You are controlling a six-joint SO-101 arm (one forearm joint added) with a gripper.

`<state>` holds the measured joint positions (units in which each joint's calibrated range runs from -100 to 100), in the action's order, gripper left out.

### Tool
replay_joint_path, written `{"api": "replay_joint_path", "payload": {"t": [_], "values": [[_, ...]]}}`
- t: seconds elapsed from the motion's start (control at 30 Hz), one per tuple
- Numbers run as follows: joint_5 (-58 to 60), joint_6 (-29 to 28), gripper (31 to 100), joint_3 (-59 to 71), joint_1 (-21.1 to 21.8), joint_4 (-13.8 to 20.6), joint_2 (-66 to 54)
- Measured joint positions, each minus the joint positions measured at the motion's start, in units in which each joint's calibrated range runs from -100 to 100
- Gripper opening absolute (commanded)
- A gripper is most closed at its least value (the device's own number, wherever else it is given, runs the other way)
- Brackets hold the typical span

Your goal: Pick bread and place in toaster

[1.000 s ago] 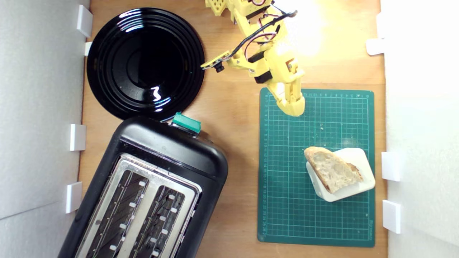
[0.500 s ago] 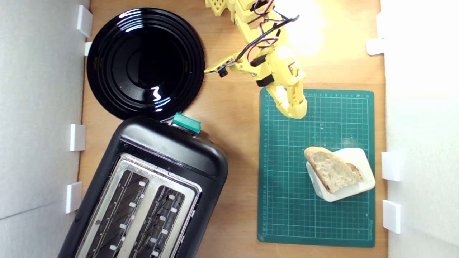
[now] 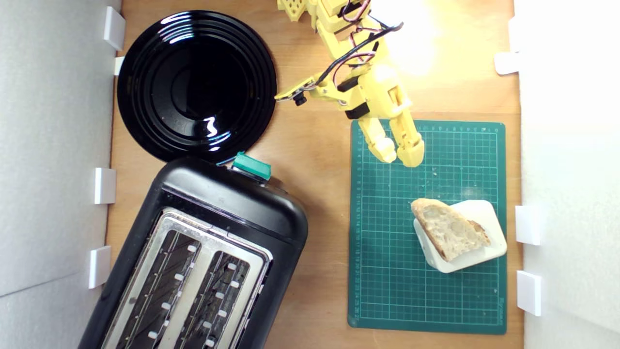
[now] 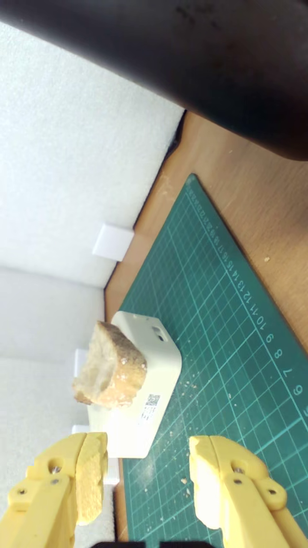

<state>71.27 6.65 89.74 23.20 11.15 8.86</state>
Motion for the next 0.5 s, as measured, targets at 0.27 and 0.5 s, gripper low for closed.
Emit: {"api": "replay_joint_path", "payload": {"t": [0.27,0.5], "values": [[0.0,-4.2,84.8,-3.1,-1.1,-0.4,0.6],[0.0,-4.2,85.0,-7.6,-1.6,-0.1,5.2]]}}
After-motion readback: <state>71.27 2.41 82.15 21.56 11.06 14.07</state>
